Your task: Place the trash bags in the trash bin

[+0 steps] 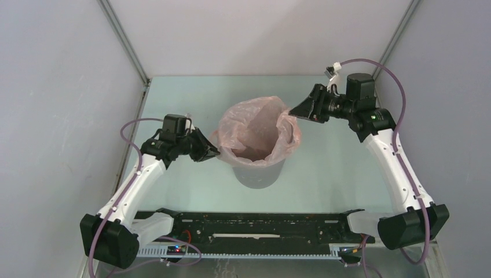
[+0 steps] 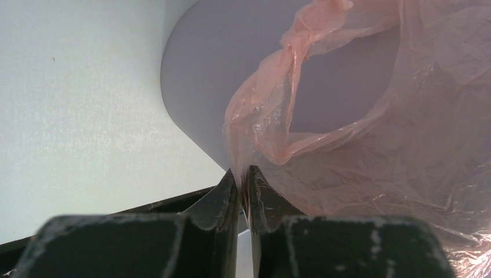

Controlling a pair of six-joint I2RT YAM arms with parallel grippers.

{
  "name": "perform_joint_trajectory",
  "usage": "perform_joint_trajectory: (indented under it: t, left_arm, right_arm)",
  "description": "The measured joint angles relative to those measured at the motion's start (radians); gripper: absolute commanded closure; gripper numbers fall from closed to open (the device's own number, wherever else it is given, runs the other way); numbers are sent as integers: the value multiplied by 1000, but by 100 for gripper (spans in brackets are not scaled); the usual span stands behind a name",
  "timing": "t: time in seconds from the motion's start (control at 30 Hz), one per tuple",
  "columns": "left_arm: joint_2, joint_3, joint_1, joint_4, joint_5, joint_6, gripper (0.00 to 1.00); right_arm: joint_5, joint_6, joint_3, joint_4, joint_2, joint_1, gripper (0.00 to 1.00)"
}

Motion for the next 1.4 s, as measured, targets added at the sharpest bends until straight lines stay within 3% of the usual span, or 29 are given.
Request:
perform_joint_trajectory:
  t: [0.07, 0.17, 0.43, 0.93, 1.4]
  left_arm:
    - [0, 0, 0, 1, 0, 0, 85]
    - [5, 0, 0, 1, 1, 0, 85]
    - [14, 0, 0, 3, -3, 0, 85]
    - [17, 0, -6, 17, -3, 0, 85]
    - [77, 32, -22, -3, -6, 20, 92]
  right_arm:
    - [-18, 32, -13, 59, 0, -7, 81]
    - [-28, 74, -30, 106, 0, -30, 100]
    - [-54, 141, -142, 149, -11, -163, 100]
    - [-48, 89, -362, 95, -100, -189, 100]
    - [-60, -13, -379, 12, -57, -280, 100]
